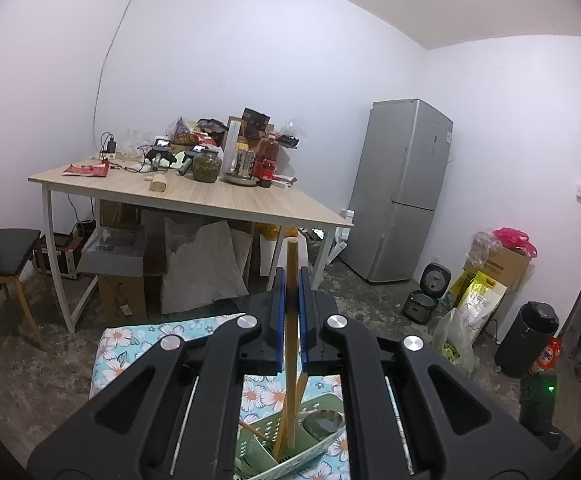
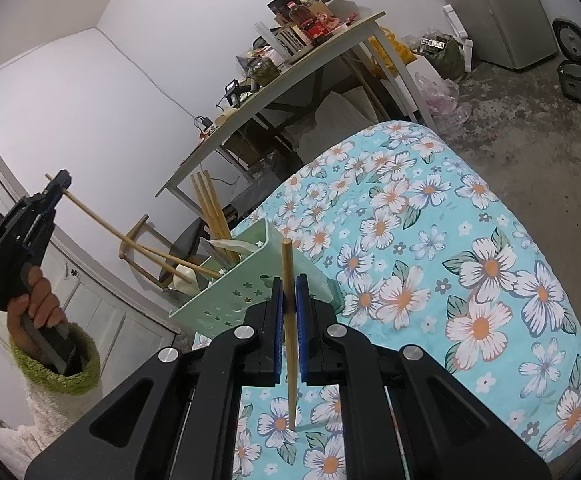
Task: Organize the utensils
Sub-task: 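Lower the chopstick into the green holder and open the left tool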
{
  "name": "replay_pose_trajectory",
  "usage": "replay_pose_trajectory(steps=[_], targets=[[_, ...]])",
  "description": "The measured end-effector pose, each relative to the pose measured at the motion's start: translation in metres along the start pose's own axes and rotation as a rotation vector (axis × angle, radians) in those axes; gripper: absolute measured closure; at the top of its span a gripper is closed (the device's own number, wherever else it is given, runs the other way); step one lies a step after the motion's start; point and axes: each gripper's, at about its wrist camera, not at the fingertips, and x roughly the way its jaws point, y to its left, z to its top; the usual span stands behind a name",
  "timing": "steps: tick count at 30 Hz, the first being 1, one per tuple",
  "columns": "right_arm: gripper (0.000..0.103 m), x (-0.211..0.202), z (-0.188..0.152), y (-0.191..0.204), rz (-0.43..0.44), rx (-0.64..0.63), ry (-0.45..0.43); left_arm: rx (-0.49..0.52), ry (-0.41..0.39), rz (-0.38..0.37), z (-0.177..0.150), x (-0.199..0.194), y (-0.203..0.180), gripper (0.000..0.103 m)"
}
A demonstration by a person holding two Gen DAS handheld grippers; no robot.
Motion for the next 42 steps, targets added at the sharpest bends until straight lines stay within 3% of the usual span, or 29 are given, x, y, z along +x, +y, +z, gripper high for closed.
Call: replay_pose_trajectory(steps=[15, 22, 23, 27, 42], targets=[[0.096, 0.002, -0.001, -0.009, -0.006, 0.015, 0.01, -0.062, 0.051, -0.008, -0.048, 0.051, 0.012, 0.098], [0.096, 0.002, 0.0, -0.009, -0.006, 0.014, 0.009, -0.068, 0.125, -0.01, -0.071, 0.058, 0.014, 0.097], [0.096, 0.002, 0.0, -0.009, -0.006, 0.014, 0.008, -0.066, 0.13, -0.012, -0.072, 0.056, 0.014, 0.095], [0.096, -0.001, -0.001, -0.009, -0.004, 0.012, 0.004, -0.06, 0.129, -0.001, -0.073, 0.047, 0.013, 0.067], [0.096, -0.027, 0.016, 0.023, 0.003, -0.086, -0.069, -0.011, 0.113, 0.041, -0.082, -0.013, 0.01, 0.036]])
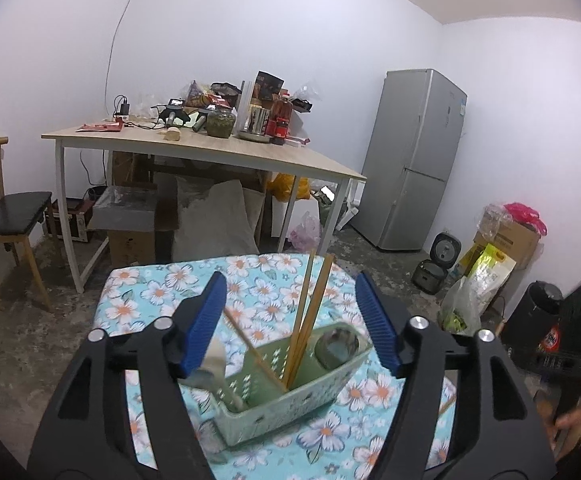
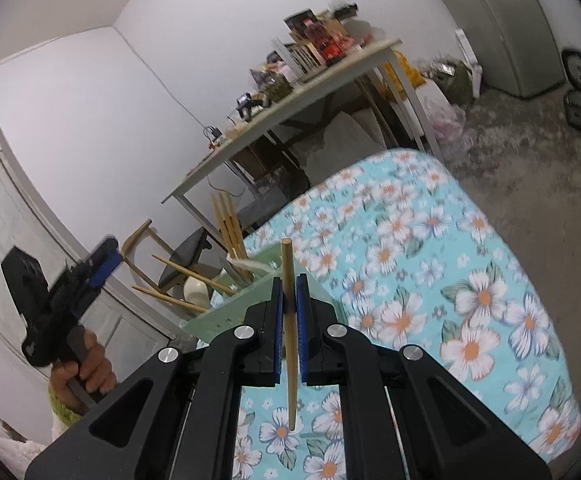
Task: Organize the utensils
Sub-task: 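Lower the chopstick into the green holder and open the left tool, then lower the wooden chopstick into the green holder and open the right tool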
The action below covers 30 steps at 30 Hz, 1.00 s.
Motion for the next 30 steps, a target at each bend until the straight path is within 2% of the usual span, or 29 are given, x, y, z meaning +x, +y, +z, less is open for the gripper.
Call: replay_pose_trajectory(steps=[8, 15, 21, 26, 30], targets=[[0.096, -0.015, 0.044, 0.044, 0.037, -0.134, -0.095, 0.04, 0.087, 0.027, -0.036, -0.025, 0.009, 0.027], [0.096, -0.023, 0.082, 0.09, 0.125, -0.232, -0.18, 0.024, 0.194, 0.057, -0.075, -0.034, 0.026, 0.023], [0.096, 0.002, 0.095, 0.121, 0.143, -0.3, -0.176, -0.048, 0.277, 0.065, -0.108, -0.029, 0.041, 0.023], [0.096, 0.033, 0.094, 0.141, 0.102, -0.369, -0.16, -0.053, 0.303, 0.082, -0.118, -0.027, 0.044, 0.023], [0.096, 0.055, 0.087, 0.143, 0.063, -0.396, -0.136, -0.053, 0.309, 0.088, -0.122, -0.025, 0.044, 0.023]])
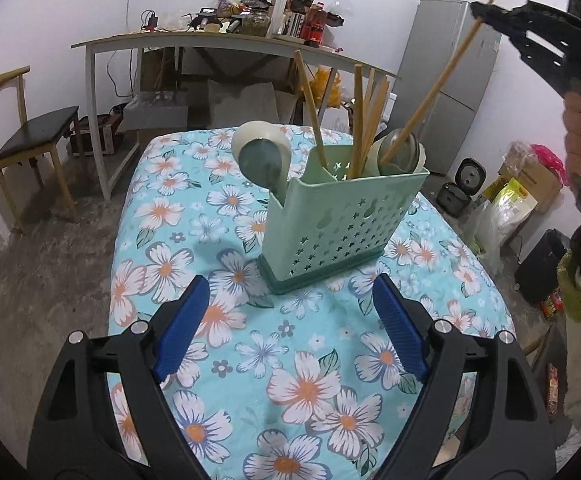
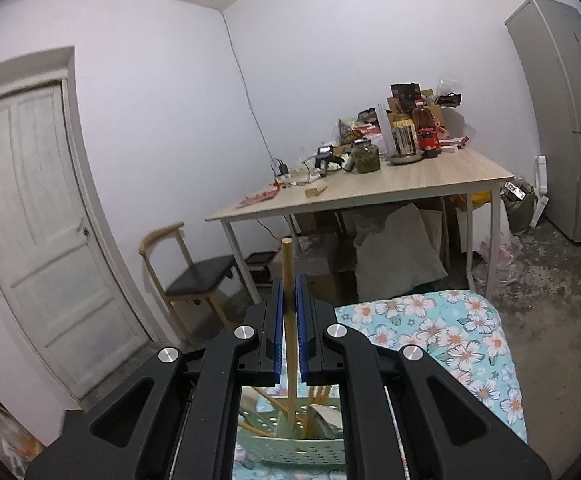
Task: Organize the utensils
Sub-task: 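Lower the wooden chopstick into the green holder and open the right tool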
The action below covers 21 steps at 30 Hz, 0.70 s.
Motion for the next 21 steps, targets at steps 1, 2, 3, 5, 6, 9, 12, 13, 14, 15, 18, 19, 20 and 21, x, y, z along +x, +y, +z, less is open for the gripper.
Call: replay_pose_trajectory(steps=[1, 2, 3, 5, 6, 9, 12, 13, 14, 15, 18, 19, 20, 21], targets=[[0.096, 0.005, -0.001, 0.0, -0.003, -0.003, 0.008, -0.001, 0.001, 0.001, -0.001, 0.0, 0.0, 0.023], [0.096, 0.011, -0.003, 0.001, -0.006, -0.006, 0.017, -0.002, 0.003, 0.001, -0.001, 0.001, 0.0, 0.023], [0.096, 0.017, -0.007, 0.001, -0.017, -0.014, 0.03, -0.004, 0.004, 0.003, -0.001, 0.002, 0.001, 0.023], [0.096, 0.027, -0.012, 0.003, -0.033, -0.03, 0.047, -0.008, 0.006, 0.007, -0.001, 0.003, 0.002, 0.023], [0.096, 0.032, -0.016, 0.004, -0.033, -0.036, 0.059, -0.011, 0.007, 0.008, -0.001, 0.003, 0.003, 0.023], [0.096, 0.044, -0.026, 0.007, -0.061, -0.063, 0.087, -0.019, 0.01, 0.007, -0.001, 0.006, 0.005, 0.023], [0.094, 0.056, -0.035, 0.007, -0.053, -0.06, 0.15, -0.022, 0.011, 0.007, -0.002, 0.006, 0.005, 0.023], [0.09, 0.056, -0.038, 0.007, -0.052, -0.058, 0.16, -0.02, 0.013, 0.005, -0.002, 0.007, 0.004, 0.023], [0.085, 0.056, -0.039, 0.007, -0.049, -0.056, 0.17, -0.018, 0.013, 0.006, -0.002, 0.007, 0.004, 0.023], [0.073, 0.053, -0.041, 0.005, -0.053, -0.051, 0.17, -0.017, 0.014, 0.005, -0.002, 0.008, 0.004, 0.023], [0.06, 0.037, -0.042, -0.002, -0.06, -0.027, 0.145, -0.014, 0.018, 0.002, -0.002, 0.009, 0.002, 0.023], [0.059, 0.032, -0.043, -0.004, -0.063, -0.018, 0.141, -0.013, 0.019, -0.001, -0.002, 0.01, 0.001, 0.023], [0.059, 0.027, -0.045, -0.008, -0.066, -0.004, 0.14, -0.013, 0.02, -0.003, -0.002, 0.011, 0.0, 0.023], [0.057, 0.018, -0.048, -0.012, -0.067, 0.017, 0.137, -0.012, 0.021, -0.007, -0.002, 0.012, -0.001, 0.023]])
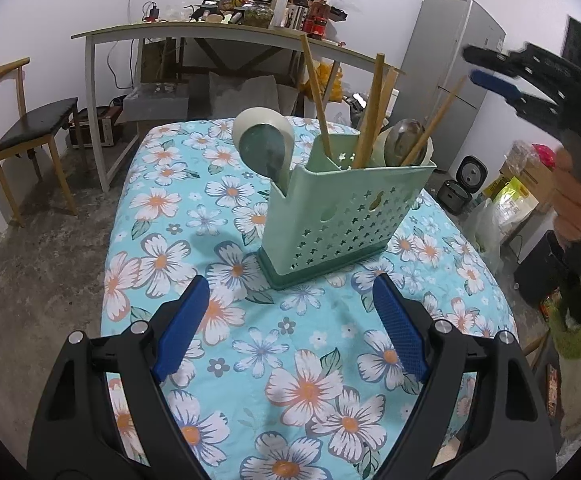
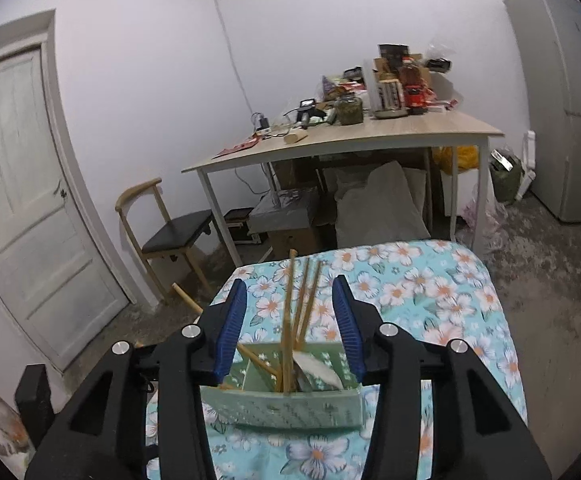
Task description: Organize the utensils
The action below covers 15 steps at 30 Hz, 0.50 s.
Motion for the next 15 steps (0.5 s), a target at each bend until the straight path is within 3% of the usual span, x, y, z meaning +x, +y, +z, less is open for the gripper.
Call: replay_pose_trajectory(steps=[7, 15], targets=[[0.051, -0.028, -0.044, -0.021, -0.035, 0.09, 0.038, 0.022, 0.001, -0.024, -0.001, 0.006, -0.01, 0.022], [0.046, -0.033, -0.115, -0.024, -0.124, 0.099, 0.167, 0.042, 0.007, -0.03, -0.005, 0.011, -0.019, 0.019]])
